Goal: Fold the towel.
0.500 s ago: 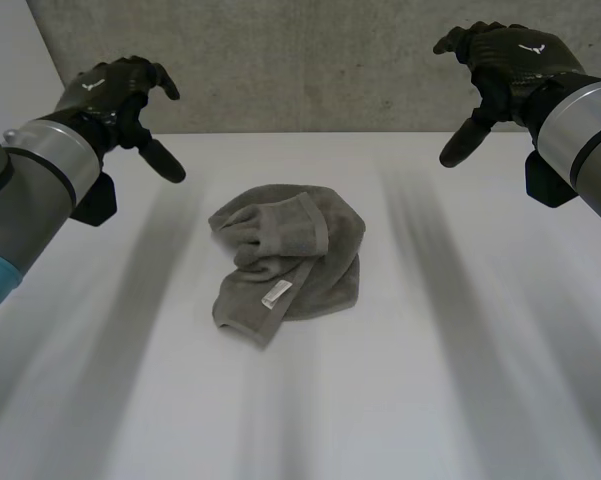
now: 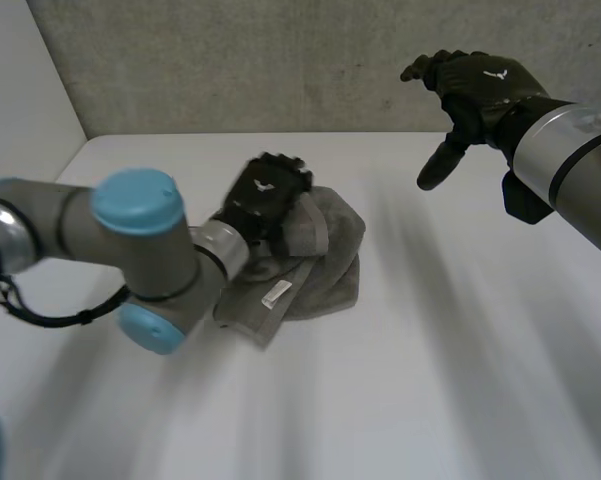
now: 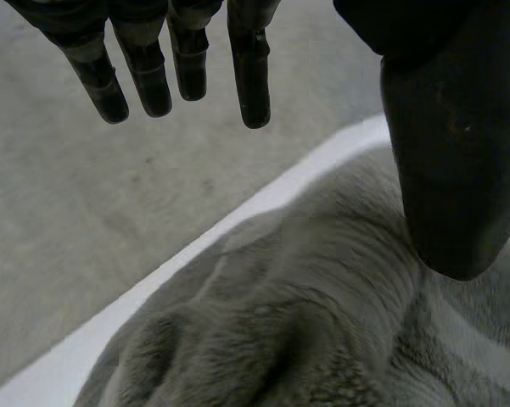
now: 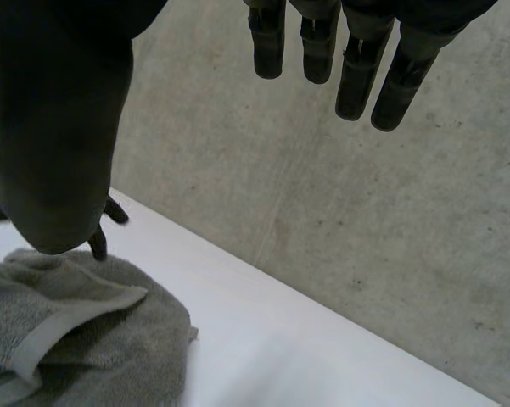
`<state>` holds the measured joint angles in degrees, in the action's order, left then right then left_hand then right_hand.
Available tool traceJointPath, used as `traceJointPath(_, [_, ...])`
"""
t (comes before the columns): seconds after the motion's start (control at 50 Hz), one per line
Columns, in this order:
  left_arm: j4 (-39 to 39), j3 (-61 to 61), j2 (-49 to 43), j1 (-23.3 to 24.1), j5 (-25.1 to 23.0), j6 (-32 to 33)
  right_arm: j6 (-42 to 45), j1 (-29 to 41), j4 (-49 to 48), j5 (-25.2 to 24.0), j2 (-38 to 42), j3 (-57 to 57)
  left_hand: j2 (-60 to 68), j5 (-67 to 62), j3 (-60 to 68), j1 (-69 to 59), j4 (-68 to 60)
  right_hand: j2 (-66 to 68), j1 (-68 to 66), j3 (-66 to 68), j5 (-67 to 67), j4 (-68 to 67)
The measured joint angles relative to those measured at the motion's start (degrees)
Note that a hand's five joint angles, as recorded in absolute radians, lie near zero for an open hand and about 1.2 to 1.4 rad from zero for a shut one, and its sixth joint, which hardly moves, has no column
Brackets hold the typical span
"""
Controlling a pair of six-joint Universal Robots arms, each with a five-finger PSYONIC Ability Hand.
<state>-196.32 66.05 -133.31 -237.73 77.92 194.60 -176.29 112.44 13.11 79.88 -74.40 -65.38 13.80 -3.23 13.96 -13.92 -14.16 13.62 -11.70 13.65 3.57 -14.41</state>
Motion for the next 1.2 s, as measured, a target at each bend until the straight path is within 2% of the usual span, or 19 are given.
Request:
traceJointPath(0.1, [-1.22,-2.9,-5.24,1.57,-3.21,7.35,1.27,0.0,-0.06,0.02,0.84,-0.3,0.09,-0.17,0.12,-0.11,-0.01,0.0,0.0,0.0,0.0,0.0])
traceJointPath(0.12, [-1.17,-3.48,-6.19,1.74,-3.95,8.29,1.47,0.0,-0.07,0.03,1.08,-0.34,3.32,-3.16,3.2,-3.16,-2.74,0.0,0.0,0.0,0.0,0.0])
traceJointPath(0.14, [-1.12,-3.8,-6.67,1.81,-4.31,8.69,1.56,0.0,-0.08,0.03,1.24,-0.36,7.42,-8.01,7.17,-7.1,-7.32,0.0,0.0,0.0,0.0,0.0])
traceJointPath(0.16, [-0.99,-4.27,-7.37,1.89,-4.83,9.19,1.71,-0.01,-0.1,0.02,1.53,-0.37,18.67,-18.36,18.19,-18.13,-18.5,0.0,0.0,0.0,0.0,0.0])
traceJointPath(0.2, [-0.79,-4.91,-8.08,1.95,-5.4,9.57,1.85,-0.01,-0.14,0.03,1.9,-0.36,31.14,-30.72,30.63,-30.48,-30.78,0.0,0.0,0.0,0.0,0.0])
traceJointPath(0.24, [-0.59,-5.46,-8.4,1.9,-5.69,9.54,2.04,-0.02,-0.16,0.02,2.48,-0.35,52.97,-52.36,50.42,-51.64,-51.75,0.0,0.0,0.0,0.0,0.0])
traceJointPath(0.28, [-0.48,-5.69,-8.13,1.76,-5.69,9.36,2.19,-0.02,-0.17,0.02,2.79,-0.32,60.92,-58.42,58.98,-58.16,-60.34,0.0,0.0,0.0,0.0,0.0])
traceJointPath(0.32, [-0.3,-5.55,-6.83,1.28,-5.3,9.07,2.61,-0.02,-0.17,0.02,3.46,-0.31,62.65,-58.42,60.97,-58.22,-63.19,0.0,0.0,0.0,0.0,0.0])
traceJointPath(0.44, [0.13,-1.16,0.11,-2.48,-1.98,8.53,3.32,-0.03,-0.08,0.02,4.38,-0.43,62.73,-58.42,60.99,-58.21,-63.42,0.0,0.0,0.0,0.0,0.0])
traceJointPath(0.52, [-0.01,5.89,7.69,-7.53,0.22,8.35,3.61,0.01,-0.16,0.01,4.76,-0.81,62.78,-58.42,60.99,-58.21,-63.43,0.0,0.0,0.0,0.0,0.0])
traceJointPath(0.66, [-0.75,17.53,17.37,-16.64,0.88,8.32,5.38,2.2,-0.38,0.08,7.1,-1.51,62.88,-58.43,61.28,-58.21,-63.44,0.0,0.0,0.0,0.0,0.0])
traceJointPath(0.8, [-2.0,24.44,20.7,-21.26,0.68,8.34,8.27,6.78,-0.27,0.93,13.19,-1.53,62.94,-58.42,61.39,-58.21,-63.57,0.0,0.0,0.0,0.0,0.0])
traceJointPath(0.82, [-2.41,25.41,20.78,-21.78,0.63,8.34,8.58,7.56,-0.25,1.09,14.43,-1.55,61.41,-58.09,60.3,-57.85,-61.76,0.0,0.0,0.0,0.0,0.0])
traceJointPath(0.86, [-3.25,26.83,20.64,-22.66,0.62,8.33,8.93,8.87,-0.27,1.24,16.41,-1.6,48.19,-50.02,48.23,-48.52,-48.03,0.0,0.0,0.0,0.0,0.0])
traceJointPath(0.94, [-4.44,28.58,19.87,-23.95,0.62,8.27,9.08,10.87,-0.58,1.28,19.46,-1.83,16.83,-16.88,17.17,-16.28,-16.9,0.02,-0.34,0.02,0.02,-0.01])
traceJointPath(0.98, [-4.74,29.08,19.58,-24.34,0.63,8.21,9.04,11.5,-0.95,1.27,20.56,-1.92,12.64,-11.56,12.74,-11.54,-12.55,0.16,-1.39,0.15,0.16,-0.05])
traceJointPath(1.1, [-4.94,31.0,20.38,-24.86,-0.02,7.04,9.17,12.24,-2.93,1.07,23.05,-2.06,9.78,-8.27,10.2,-9.11,-9.45,8.8,-10.53,9.0,9.53,-8.07])
traceJointPath(1.2, [-4.9,34.12,23.88,-24.92,-3.34,4.1,9.35,12.36,-4.19,0.85,24.54,-1.74,9.78,-8.22,10.19,-9.11,-9.45,13.72,-15.57,13.93,14.41,-13.18])
